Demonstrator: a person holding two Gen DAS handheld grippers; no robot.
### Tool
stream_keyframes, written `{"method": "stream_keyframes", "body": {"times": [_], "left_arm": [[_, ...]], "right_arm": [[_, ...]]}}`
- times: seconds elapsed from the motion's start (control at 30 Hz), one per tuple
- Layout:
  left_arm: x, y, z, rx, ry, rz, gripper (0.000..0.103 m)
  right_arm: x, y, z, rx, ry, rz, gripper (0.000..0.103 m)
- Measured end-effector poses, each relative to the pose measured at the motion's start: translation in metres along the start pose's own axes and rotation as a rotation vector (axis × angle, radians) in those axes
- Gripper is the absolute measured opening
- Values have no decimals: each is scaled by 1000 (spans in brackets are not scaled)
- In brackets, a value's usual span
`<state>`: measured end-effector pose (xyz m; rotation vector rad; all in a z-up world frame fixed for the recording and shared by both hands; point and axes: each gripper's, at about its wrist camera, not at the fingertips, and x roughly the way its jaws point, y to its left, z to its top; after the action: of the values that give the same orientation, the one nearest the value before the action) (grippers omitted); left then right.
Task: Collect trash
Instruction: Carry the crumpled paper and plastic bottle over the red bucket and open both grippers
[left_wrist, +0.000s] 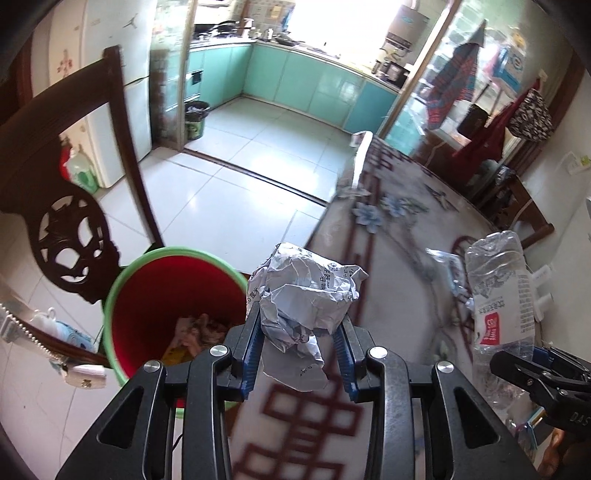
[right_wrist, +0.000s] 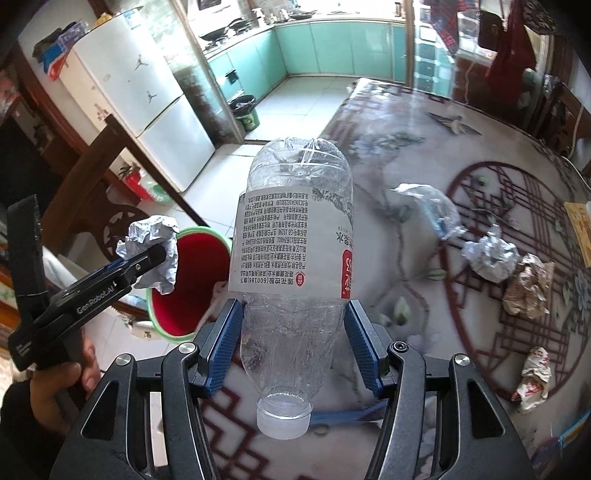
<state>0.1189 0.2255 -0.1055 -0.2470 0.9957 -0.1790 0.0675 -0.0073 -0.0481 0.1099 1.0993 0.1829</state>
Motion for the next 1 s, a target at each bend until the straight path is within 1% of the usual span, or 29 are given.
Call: {"method": "stream_keyframes", "body": {"times": [0.27, 0.43, 0.73, 1.0], "left_arm": [[2, 59, 2, -62, 12, 59, 33], [8, 88, 4, -81, 33, 89, 33], [20, 121, 5, -98, 70, 114, 33], [29, 137, 9, -115, 83, 114, 33]], "right_arm": [[28, 41, 7, -59, 47, 34, 56], [45, 65, 13, -90, 75, 55, 56], [70, 92, 19, -127, 121, 80, 56], [84, 109, 25, -149, 144, 76, 56]]}}
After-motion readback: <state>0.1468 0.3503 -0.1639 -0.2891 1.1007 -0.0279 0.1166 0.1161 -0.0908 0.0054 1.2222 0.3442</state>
